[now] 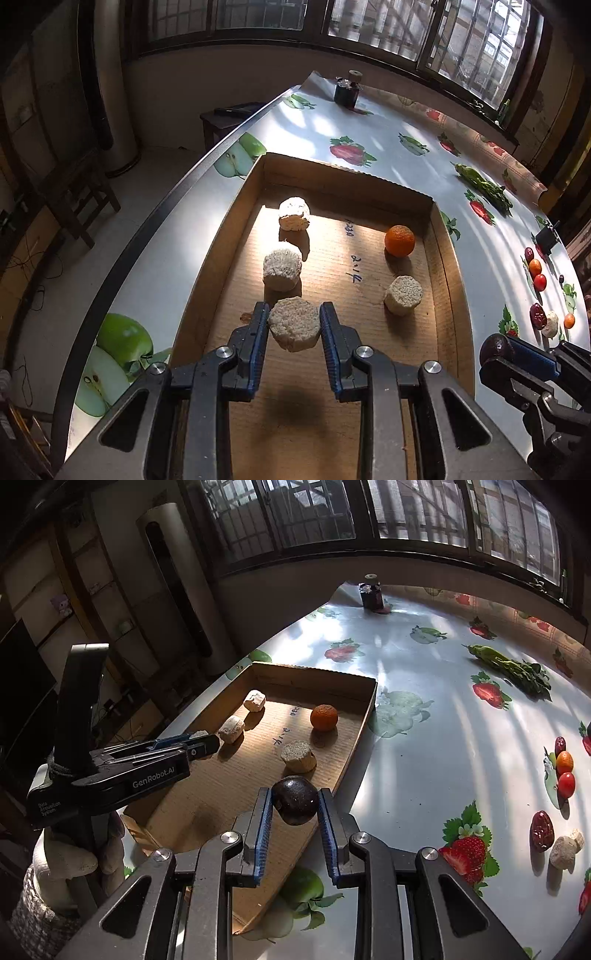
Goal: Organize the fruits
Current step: 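Carry the bread cake and plum into the box and open both grippers, then withdraw both grippers and move toward the red date and orange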
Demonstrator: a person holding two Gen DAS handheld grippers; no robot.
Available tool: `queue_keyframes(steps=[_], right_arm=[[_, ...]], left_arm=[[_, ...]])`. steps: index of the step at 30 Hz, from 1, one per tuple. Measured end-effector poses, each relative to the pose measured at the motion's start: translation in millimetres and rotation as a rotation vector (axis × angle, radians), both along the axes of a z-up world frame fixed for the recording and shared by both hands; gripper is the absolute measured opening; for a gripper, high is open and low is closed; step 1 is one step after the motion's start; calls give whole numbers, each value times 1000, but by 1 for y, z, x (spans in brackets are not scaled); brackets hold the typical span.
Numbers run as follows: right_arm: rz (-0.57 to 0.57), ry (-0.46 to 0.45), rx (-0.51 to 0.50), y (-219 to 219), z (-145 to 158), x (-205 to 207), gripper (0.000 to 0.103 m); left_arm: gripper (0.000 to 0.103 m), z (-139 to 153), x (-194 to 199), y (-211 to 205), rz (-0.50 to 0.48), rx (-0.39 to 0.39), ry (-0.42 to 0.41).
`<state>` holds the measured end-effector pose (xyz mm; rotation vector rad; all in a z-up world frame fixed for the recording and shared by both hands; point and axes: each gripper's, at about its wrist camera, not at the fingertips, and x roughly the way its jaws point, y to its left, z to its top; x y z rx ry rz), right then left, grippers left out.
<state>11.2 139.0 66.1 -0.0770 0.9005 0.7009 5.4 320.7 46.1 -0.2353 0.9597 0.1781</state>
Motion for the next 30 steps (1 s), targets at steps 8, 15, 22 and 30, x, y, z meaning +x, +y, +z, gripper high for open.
queue_keyframes(steps=[8,15,22,30], right_arm=[[43,53,-84,48,-40,18,27],[42,51,-64,55,-50,28,29],[0,57,-10,38,-35,28,40],[-158,-27,106,-39,10,-15,41]], left_arm=[[27,-22,9,8,21,-27,70],[41,-21,7,15,34,-93,30],[46,7,-12,14,74,-98,-38],[70,61,-77,-43,70,73,-224]])
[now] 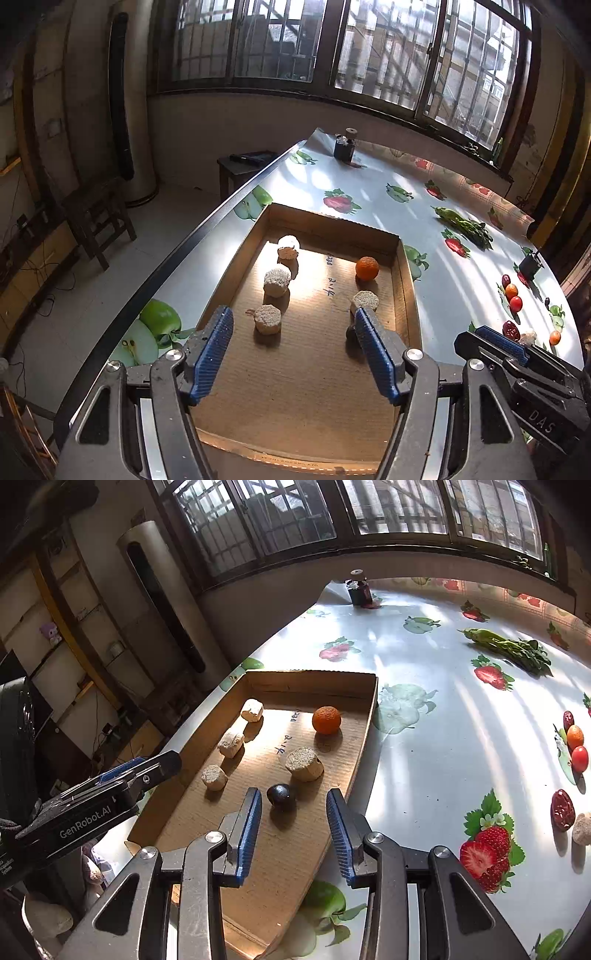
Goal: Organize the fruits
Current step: 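Withdraw both grippers and move toward the red date and orange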
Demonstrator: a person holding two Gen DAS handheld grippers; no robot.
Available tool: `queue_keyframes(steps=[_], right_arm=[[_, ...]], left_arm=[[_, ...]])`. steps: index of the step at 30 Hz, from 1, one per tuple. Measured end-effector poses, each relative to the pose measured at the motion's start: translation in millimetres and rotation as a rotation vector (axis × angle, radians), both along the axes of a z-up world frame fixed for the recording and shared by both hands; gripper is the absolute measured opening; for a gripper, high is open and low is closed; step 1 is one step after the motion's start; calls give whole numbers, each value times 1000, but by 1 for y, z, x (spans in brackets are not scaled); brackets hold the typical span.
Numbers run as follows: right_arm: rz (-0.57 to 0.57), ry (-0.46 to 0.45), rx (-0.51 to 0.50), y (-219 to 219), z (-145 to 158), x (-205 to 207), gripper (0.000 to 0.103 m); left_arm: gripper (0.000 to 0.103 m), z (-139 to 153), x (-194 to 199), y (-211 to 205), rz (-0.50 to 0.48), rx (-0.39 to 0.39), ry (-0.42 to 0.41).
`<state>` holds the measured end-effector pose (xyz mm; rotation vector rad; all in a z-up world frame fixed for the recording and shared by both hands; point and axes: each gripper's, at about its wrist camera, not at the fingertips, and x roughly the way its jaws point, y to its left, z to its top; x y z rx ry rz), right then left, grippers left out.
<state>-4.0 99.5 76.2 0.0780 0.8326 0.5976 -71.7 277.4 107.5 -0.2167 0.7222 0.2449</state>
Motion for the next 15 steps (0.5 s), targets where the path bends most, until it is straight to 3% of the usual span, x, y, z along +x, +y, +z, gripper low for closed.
queue_keyframes(steps=[5,15], right_arm=[[-133,-83,21,-50,11,-40,48],[-234,-89,116,-115,13,-65,48]], left_arm=[[73,10,-32,-45,-9,47,-61],[73,9,-45,-108,-95,159,-34]])
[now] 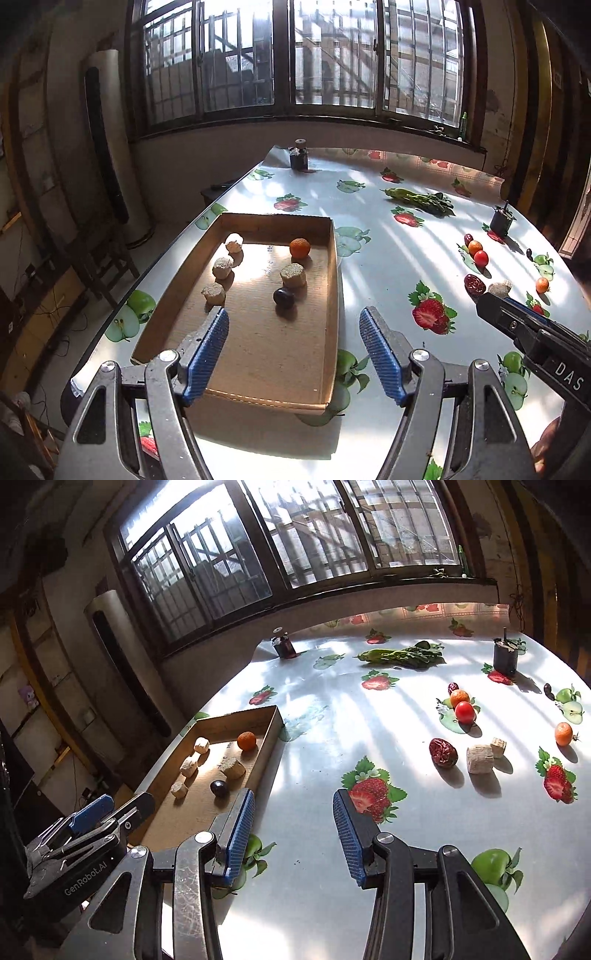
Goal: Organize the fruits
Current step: 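Withdraw both grippers and move toward the red date and orange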
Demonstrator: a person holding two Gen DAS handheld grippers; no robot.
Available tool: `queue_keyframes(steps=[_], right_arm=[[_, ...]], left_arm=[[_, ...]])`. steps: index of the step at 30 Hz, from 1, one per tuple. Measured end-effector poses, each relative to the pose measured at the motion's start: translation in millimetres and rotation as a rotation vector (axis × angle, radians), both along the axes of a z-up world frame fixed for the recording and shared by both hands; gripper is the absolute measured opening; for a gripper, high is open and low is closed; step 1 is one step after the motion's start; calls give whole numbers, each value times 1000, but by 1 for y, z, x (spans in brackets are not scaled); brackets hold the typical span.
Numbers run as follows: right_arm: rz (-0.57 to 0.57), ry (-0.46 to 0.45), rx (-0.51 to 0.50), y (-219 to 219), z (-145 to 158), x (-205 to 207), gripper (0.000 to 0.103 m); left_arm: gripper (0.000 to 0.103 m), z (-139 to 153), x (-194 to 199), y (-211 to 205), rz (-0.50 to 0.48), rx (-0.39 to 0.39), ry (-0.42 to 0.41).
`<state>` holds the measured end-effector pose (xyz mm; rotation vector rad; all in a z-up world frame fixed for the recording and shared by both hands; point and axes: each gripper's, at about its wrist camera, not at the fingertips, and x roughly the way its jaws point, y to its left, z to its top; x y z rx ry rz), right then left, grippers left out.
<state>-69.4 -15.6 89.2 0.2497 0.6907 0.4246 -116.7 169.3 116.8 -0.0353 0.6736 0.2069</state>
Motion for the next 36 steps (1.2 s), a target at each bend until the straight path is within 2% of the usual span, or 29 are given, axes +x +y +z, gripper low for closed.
queue_keyframes(steps=[10,17,19,22,25,27,30,31,33,36], right_arm=[[-59,1,72,-41,-2,-6,48],[-106,-8,168,-62,-6,-9,48],[-147,-17,162,-65,-6,-10,48],[-231,-61,88,-68,-5,-12,48],[-228,-95,128,-74,-6,-14,48],[-185,-49,163,-75,-11,-8,48],[-87,54,312,-76,-24,2,48],[-70,82,332,-75,-26,4,48],[-63,120,307,-75,-26,9,48],[-87,104,229,-86,-14,11,48]], left_arm=[[73,-3,-1,-26,-33,33,18],[73,-11,5,-32,-39,45,45],[73,-13,7,-33,-43,49,51],[73,-15,8,-34,-45,53,56],[73,-17,9,-35,-44,48,58],[73,-19,11,-35,-43,42,66],[73,-23,14,-35,-47,42,77],[73,-23,14,-36,-48,45,79],[73,-22,15,-36,-56,53,77],[73,-16,16,-38,-76,64,69]])
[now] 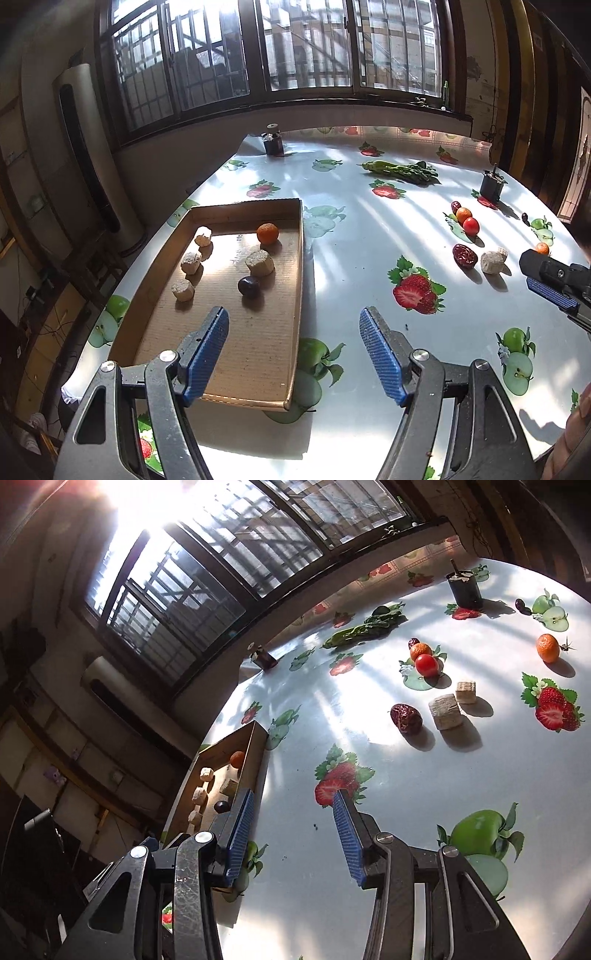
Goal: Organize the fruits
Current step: 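Withdraw both grippers and move toward the red date and orange, then grasp the red date with left gripper while right gripper grasps an orange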
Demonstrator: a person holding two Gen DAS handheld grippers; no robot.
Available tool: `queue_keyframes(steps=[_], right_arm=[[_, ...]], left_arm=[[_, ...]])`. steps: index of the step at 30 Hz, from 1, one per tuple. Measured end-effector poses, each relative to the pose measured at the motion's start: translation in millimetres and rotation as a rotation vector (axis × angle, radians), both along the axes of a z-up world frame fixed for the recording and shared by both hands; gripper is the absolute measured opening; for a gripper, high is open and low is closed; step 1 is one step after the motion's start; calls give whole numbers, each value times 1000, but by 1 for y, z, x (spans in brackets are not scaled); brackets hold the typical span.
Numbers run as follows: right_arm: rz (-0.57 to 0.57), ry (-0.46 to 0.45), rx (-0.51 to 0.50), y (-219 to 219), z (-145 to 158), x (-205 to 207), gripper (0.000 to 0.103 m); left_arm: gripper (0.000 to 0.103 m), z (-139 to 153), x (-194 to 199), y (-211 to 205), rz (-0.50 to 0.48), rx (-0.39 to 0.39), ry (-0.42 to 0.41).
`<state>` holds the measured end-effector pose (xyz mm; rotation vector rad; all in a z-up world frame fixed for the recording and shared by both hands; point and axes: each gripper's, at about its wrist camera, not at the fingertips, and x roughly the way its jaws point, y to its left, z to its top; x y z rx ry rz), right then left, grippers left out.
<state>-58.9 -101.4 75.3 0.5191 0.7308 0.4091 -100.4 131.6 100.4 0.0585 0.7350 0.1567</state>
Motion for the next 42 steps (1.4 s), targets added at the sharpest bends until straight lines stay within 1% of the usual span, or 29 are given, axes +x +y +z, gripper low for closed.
queue_keyframes(steps=[3,5,7,9,11,12,13,15,16,19,21,23,24,25,26,28,30,32,33,35,36,37,39,40,42], right_arm=[[-48,-14,-68,-32,19,5,48],[-104,-26,-137,-63,40,11,48],[-173,-48,-234,-93,67,23,48],[-268,-66,-301,-123,93,36,49],[-328,-79,-331,-149,113,51,54],[-346,-78,-324,-161,117,59,55],[-355,-72,-316,-169,117,66,56],[-362,-33,-314,-180,103,80,56],[-355,-4,-308,-182,90,86,56],[-309,108,-252,-184,36,103,56],[-309,173,-240,-187,6,115,56],[-325,188,-226,-192,-12,125,56],[-332,191,-220,-195,-19,129,56],[-335,194,-215,-197,-25,133,55],[-335,194,-211,-198,-29,136,55],[-335,191,-216,-200,-35,141,55],[-335,178,-225,-202,-40,142,55],[-339,170,-229,-205,-44,143,55],[-342,170,-232,-206,-45,143,55],[-346,173,-236,-209,-50,144,55],[-347,180,-242,-210,-53,144,55],[-345,189,-247,-210,-56,146,55],[-355,191,-272,-209,-59,146,56],[-353,191,-285,-208,-59,146,56],[-353,187,-303,-205,-59,146,56]], left_arm=[[73,11,6,-3,-42,-7,-6],[73,22,13,-8,-82,-27,-11],[73,32,23,-16,-117,-35,-13],[73,43,37,-28,-156,-46,-22],[73,54,54,-43,-195,-56,-43],[77,57,65,-52,-212,-53,-51],[82,56,76,-61,-225,-47,-52],[83,45,99,-79,-256,-54,-20],[83,35,111,-86,-276,-79,14],[83,-5,143,-101,-311,-212,151],[83,-29,158,-109,-318,-287,216],[77,-47,169,-119,-318,-330,242],[71,-54,174,-123,-317,-337,250],[68,-61,178,-128,-320,-343,260],[67,-67,183,-133,-322,-351,271],[61,-79,189,-139,-321,-369,292],[61,-88,194,-145,-323,-389,303],[59,-95,197,-148,-330,-392,303],[57,-94,196,-150,-337,-379,282],[50,-95,195,-154,-367,-376,274],[43,-96,193,-154,-377,-372,265],[38,-96,191,-156,-383,-349,255],[32,-96,188,-157,-392,-297,237],[32,-96,187,-157,-393,-284,231],[32,-97,187,-153,-387,-289,220]])
